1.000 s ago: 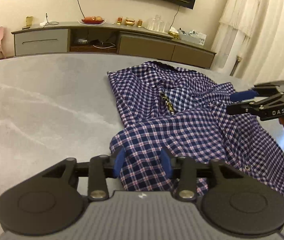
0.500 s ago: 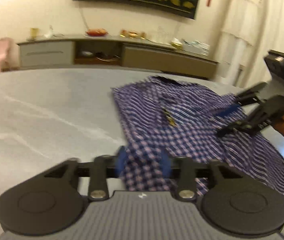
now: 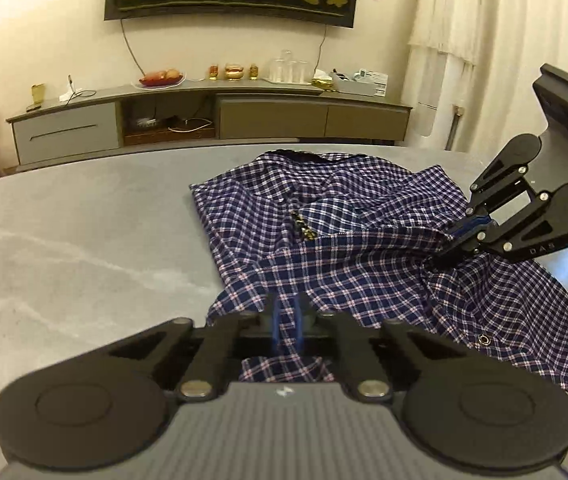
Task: Fold clothes
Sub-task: 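Grasp the shirt with both grippers and spread it across the table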
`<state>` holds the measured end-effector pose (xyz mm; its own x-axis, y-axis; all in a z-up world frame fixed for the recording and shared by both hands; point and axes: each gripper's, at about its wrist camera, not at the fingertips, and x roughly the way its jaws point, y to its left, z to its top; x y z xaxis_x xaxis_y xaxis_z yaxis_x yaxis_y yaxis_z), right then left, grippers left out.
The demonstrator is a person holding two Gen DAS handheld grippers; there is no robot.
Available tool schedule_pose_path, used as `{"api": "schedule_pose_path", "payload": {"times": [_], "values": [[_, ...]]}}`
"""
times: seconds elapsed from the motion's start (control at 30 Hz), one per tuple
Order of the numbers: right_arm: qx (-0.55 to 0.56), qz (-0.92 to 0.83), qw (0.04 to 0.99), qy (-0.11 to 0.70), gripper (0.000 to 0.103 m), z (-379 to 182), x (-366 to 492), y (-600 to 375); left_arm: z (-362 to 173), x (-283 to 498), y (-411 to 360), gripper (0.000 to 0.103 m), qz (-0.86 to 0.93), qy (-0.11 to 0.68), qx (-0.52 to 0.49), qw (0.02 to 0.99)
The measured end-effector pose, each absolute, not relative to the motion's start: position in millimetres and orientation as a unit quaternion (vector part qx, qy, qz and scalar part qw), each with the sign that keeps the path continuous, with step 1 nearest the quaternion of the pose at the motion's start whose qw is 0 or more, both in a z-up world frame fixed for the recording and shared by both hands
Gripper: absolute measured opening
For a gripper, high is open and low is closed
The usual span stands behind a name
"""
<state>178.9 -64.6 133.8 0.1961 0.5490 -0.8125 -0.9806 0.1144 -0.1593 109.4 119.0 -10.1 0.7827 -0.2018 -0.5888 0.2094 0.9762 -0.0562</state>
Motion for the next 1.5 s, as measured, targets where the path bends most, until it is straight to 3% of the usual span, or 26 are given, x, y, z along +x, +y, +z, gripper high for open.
{"api": "schedule_pose_path", "payload": {"times": [0.07, 0.17, 0.2, 0.3, 0.4, 0.43, 0.47, 0.53, 0.57, 0.63, 0.67, 0.73, 0.77, 0.9, 1.07, 1.23, 1.37, 1.47, 1.5], "values": [[-0.372, 0.552, 0.687, 0.291, 0.0, 131.4, 181.7, -61.0, -11.0, 108.8, 115.7, 0.004, -0.113, 0.311, 0.011, 0.944], [-0.383, 0.541, 0.69, 0.291, 0.03, 128.5, 183.8, -52.5, -10.7, 106.5, 112.1, 0.004, -0.12, 0.306, 0.02, 0.944], [-0.384, 0.538, 0.692, 0.289, 0.046, 128.1, 186.8, -48.9, -10.4, 105.9, 111.9, 0.004, -0.123, 0.305, 0.022, 0.944], [-0.384, 0.53, 0.699, 0.288, 0.054, 126.4, 197.0, -38.1, -12.0, 109.5, 117.8, 0.009, -0.103, 0.317, 0.022, 0.943], [-0.379, 0.531, 0.699, 0.292, 0.049, 126.0, 203.0, -31.7, -15.8, 113.5, 138.1, 0.017, -0.078, 0.351, -0.015, 0.933], [-0.377, 0.536, 0.696, 0.292, 0.04, 125.5, 202.9, -31.5, -19.0, 115.0, 145.2, 0.026, -0.073, 0.366, -0.031, 0.927], [-0.372, 0.542, 0.695, 0.291, 0.036, 126.0, 201.1, -33.2, -22.2, 116.2, 151.8, 0.041, -0.074, 0.381, -0.051, 0.92], [-0.36, 0.553, 0.693, 0.289, 0.016, 127.5, 197.1, -37.0, -28.1, 118.3, 161.4, 0.06, -0.085, 0.398, -0.1, 0.908], [-0.356, 0.557, 0.693, 0.287, 0.012, 129.4, 193.8, -40.8, -29.8, 119.5, 163.4, 0.062, -0.086, 0.399, -0.115, 0.905], [-0.353, 0.557, 0.696, 0.284, 0.007, 127.8, 189.5, -41.7, -28.8, 121.1, 161.7, 0.057, -0.082, 0.396, -0.117, 0.907], [-0.351, 0.556, 0.699, 0.282, 0.007, 126.4, 187.4, -42.3, -27.3, 121.0, 159.6, 0.036, -0.083, 0.391, -0.113, 0.91], [-0.345, 0.554, 0.703, 0.282, 0.007, 124.7, 185.3, -44.6, -23.7, 120.3, 155.1, 0.009, -0.088, 0.378, -0.105, 0.916], [-0.341, 0.552, 0.706, 0.285, 0.007, 124.6, 185.6, -46.4, -21.1, 119.4, 152.4, 0.006, -0.093, 0.369, -0.101, 0.919], [-0.332, 0.543, 0.714, 0.293, 0.007, 124.4, 186.7, -54.7, -11.9, 110.8, 141.4, 0.002, -0.106, 0.331, -0.073, 0.935], [-0.32, 0.537, 0.72, 0.302, 0.007, 121.1, 188.2, -65.3, 6.3, 87.5, 108.2, 0.003, -0.099, 0.254, 0.042, 0.961], [-0.309, 0.535, 0.723, 0.309, 0.007, 117.9, 191.4, -70.5, 8.4, 76.5, 94.9, 0.002, -0.147, 0.217, 0.062, 0.963], [-0.287, 0.531, 0.733, 0.314, 0.007, 119.3, 196.9, -74.9, 8.2, 82.7, 119.4, 0.003, -0.22, 0.174, -0.042, 0.959], [-0.261, 0.526, 0.743, 0.321, 0.008, 119.8, 202.3, -79.0, -35.1, 135.4, 163.3, 0.003, -0.229, 0.316, -0.208, 0.897], [-0.248, 0.519, 0.752, 0.322, 0.01, 120.9, 202.7, -81.4, -47.2, 143.7, 171.4, 0.003, -0.209, 0.329, -0.232, 0.891]]}}
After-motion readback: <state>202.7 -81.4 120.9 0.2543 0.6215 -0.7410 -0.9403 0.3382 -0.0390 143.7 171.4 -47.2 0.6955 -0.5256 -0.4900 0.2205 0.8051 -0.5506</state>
